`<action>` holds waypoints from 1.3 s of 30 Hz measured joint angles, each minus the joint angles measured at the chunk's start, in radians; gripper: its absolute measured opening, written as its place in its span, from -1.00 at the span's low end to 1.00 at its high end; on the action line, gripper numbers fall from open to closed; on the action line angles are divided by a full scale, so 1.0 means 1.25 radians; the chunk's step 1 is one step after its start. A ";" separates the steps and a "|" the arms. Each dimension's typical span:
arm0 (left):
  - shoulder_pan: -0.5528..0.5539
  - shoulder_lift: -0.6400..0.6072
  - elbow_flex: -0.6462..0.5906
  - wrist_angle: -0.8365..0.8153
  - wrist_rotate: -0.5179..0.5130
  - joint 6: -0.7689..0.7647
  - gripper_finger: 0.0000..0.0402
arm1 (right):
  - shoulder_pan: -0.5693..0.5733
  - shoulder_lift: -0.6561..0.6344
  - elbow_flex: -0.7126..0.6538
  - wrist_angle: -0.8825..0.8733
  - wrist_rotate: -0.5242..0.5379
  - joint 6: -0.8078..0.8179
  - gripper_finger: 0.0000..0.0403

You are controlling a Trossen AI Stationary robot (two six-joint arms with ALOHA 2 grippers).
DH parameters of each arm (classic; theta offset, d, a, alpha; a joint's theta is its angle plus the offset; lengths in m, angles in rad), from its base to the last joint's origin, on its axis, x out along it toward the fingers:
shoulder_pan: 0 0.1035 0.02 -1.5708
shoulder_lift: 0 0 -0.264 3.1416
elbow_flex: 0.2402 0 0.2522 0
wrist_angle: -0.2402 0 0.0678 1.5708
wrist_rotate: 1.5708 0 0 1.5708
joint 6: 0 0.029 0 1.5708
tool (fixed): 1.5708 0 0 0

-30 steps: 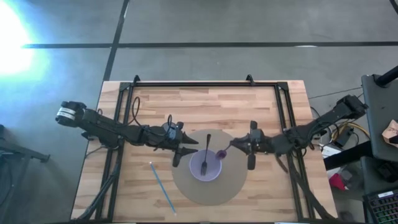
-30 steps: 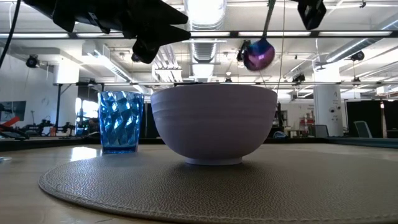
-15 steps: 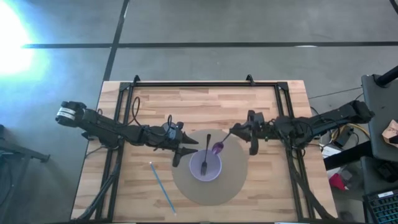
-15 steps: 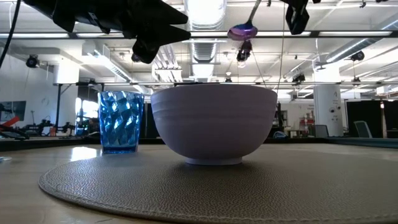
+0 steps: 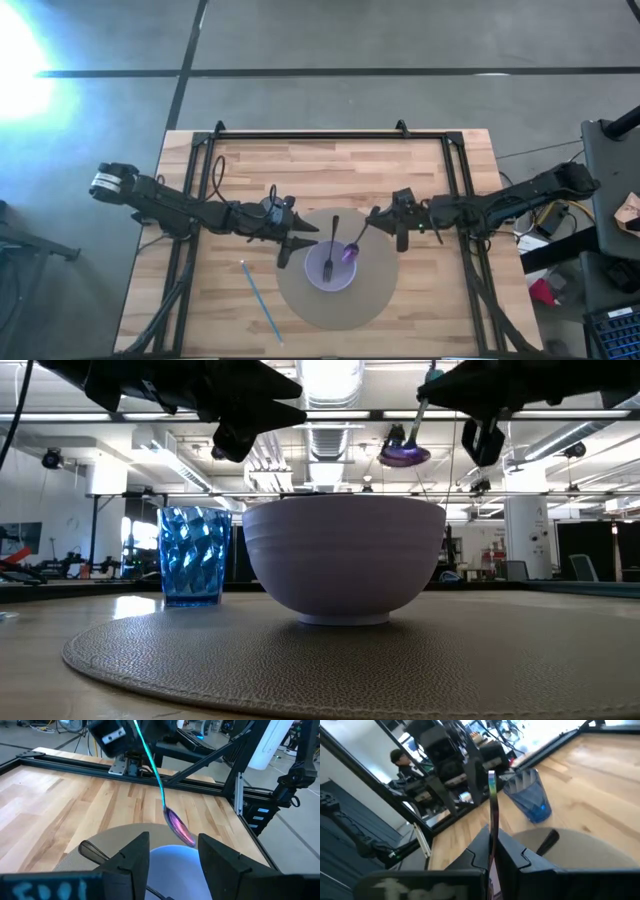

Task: Pick & Place Utensil
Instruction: Put the blue spoon into the violet bowl

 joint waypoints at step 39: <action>0.000 0.000 0.000 -0.013 -0.003 0.000 -0.21 | 0.000 0.316 -0.002 0.171 -0.012 0.095 -0.94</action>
